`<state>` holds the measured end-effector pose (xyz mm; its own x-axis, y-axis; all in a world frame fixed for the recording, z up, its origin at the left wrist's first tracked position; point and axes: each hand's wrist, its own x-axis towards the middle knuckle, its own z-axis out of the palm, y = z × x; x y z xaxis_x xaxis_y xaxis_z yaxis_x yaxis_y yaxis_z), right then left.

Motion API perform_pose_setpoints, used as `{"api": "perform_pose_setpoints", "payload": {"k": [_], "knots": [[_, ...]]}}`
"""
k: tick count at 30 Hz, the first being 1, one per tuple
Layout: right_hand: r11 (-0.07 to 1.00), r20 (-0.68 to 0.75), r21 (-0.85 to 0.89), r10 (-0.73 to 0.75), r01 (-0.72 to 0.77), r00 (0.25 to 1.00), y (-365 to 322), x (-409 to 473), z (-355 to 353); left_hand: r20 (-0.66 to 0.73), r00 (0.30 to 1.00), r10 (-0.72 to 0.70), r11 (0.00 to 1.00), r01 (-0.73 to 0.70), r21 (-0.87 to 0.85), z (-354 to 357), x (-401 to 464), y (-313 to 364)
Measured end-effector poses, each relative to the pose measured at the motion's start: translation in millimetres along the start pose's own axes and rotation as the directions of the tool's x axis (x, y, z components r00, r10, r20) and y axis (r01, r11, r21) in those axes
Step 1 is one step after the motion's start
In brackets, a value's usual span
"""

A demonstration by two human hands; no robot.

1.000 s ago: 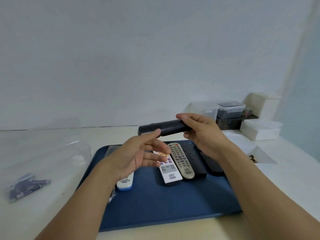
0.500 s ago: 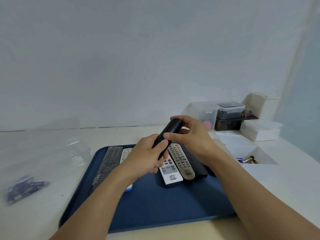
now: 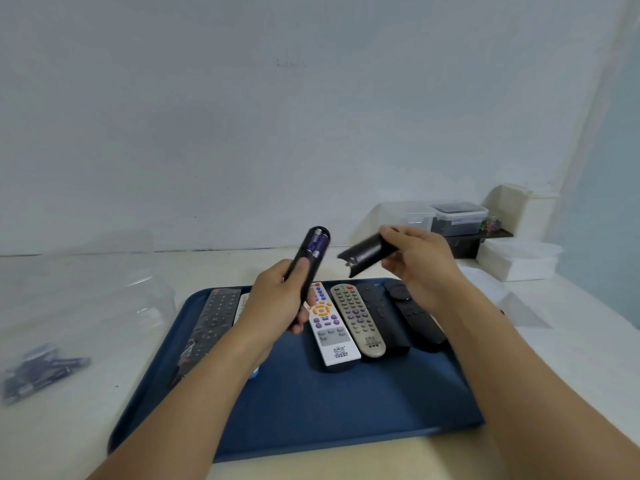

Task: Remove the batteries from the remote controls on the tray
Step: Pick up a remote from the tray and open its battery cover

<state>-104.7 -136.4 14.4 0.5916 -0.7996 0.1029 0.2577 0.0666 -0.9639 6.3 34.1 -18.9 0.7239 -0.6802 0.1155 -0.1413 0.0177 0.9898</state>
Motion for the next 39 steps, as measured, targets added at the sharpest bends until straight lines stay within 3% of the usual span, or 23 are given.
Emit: {"api": "perform_pose_setpoints", "payload": {"k": [3,5,7,9,10,11,15,17,24,30,39], "knots": [[0.954,0.107,-0.214,0.236,-0.21,0.966,6,1,-10,0.032,0.996,-0.083,0.976,0.088,-0.202,-3,1,6],[0.896,0.149,-0.392,0.287,-0.21,0.946,17,-2,-3,0.109,0.987,-0.119,0.933,0.148,-0.327,0,0,8],[0.794,0.14,-0.605,0.175,-0.056,0.975,27,-2,3,0.137,0.983,-0.119,0.915,0.163,-0.37,3,-1,9],[0.526,0.2,-0.829,-0.039,0.19,0.979,32,1,4,0.135,0.984,-0.117,0.911,0.16,-0.381,6,-2,9],[0.405,0.249,-0.87,-0.134,0.282,0.959,31,0,5,0.127,0.985,-0.115,0.918,0.154,-0.365,6,-2,9],[0.365,0.293,-0.858,-0.231,0.361,0.928,29,-4,7,0.111,0.988,-0.105,0.936,0.136,-0.324,6,-4,10],[0.601,0.273,-0.52,-0.558,0.608,0.784,8,-27,26,0.081,0.996,0.023,0.999,-0.02,-0.038,5,-6,7],[0.62,0.253,-0.431,-0.614,0.655,0.748,4,-37,35,0.076,0.993,0.086,0.996,-0.088,0.034,8,-9,6],[0.599,0.184,-0.498,-0.634,0.628,0.751,15,-36,38,0.072,0.986,0.151,0.982,-0.158,0.1,25,-16,2],[0.575,0.18,-0.537,-0.636,0.617,0.75,23,-37,45,-0.034,0.975,0.22,0.953,-0.207,0.221,27,-14,-4],[0.622,0.15,-0.504,-0.62,0.599,0.77,25,-38,50,-0.058,0.973,0.223,0.944,-0.201,0.26,27,-15,-5]]}}
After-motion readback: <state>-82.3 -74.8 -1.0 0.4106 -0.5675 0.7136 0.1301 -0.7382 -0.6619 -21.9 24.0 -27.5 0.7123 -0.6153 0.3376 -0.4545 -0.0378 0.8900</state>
